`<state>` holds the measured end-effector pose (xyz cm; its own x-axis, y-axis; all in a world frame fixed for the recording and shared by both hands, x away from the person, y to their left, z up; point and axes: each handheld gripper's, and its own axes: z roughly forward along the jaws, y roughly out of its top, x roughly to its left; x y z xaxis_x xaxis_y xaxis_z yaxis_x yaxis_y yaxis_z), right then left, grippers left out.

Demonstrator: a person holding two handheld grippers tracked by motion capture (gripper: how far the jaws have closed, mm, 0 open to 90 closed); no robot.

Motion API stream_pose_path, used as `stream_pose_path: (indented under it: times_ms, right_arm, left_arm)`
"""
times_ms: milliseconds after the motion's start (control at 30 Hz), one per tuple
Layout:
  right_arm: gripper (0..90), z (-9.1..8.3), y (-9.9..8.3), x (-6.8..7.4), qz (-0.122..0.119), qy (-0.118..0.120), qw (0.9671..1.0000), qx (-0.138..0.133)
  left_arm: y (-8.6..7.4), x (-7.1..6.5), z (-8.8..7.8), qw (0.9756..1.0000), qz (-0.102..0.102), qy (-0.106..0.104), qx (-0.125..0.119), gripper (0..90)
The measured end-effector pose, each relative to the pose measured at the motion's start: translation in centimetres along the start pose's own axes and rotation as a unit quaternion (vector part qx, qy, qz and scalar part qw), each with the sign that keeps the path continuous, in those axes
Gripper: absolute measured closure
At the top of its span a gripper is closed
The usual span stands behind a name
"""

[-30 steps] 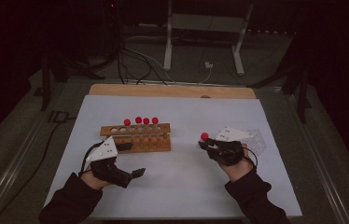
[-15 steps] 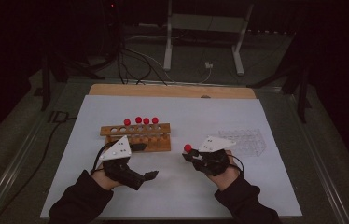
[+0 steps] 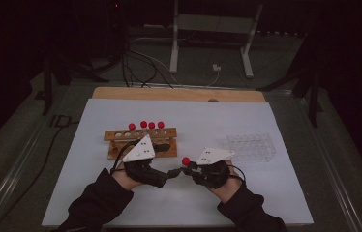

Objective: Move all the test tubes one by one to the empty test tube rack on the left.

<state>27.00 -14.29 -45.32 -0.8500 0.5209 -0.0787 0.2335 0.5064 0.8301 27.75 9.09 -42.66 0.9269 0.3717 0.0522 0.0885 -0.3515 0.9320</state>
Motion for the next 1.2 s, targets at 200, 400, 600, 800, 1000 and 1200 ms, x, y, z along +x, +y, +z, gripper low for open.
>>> stream_pose_path:
  times_ms: [200,400,600,800,1000,1200]
  right_arm:
    - [75.3,0.0,0.0,0.2,0.001,0.005,1.0000,0.001]
    - [75.4,0.0,0.1,0.3,-0.001,0.005,1.0000,0.001]
    - [75.3,0.0,0.0,0.2,0.000,0.007,1.0000,0.001]
    - [75.3,0.1,0.0,0.1,0.002,0.004,1.0000,0.003]
    - [75.3,-0.1,0.0,0.0,0.005,0.003,1.0000,0.001]
    - [75.0,-0.2,0.0,-0.2,0.010,0.000,0.9999,-0.005]
  left_arm:
    - [0.2,-0.3,1.3,0.9998,0.018,-0.002,0.002,35.0]
    - [0.0,-0.4,2.1,0.9995,0.029,-0.009,0.011,51.9]
    - [0.0,-0.3,2.5,0.9991,0.035,-0.010,0.023,63.5]
    - [-0.1,-0.4,2.7,0.9988,0.041,-0.008,0.025,70.7]
    - [0.1,-0.4,2.8,0.9987,0.045,-0.006,0.025,71.9]
    - [0.4,-0.1,2.8,0.9991,0.033,-0.010,0.024,72.1]
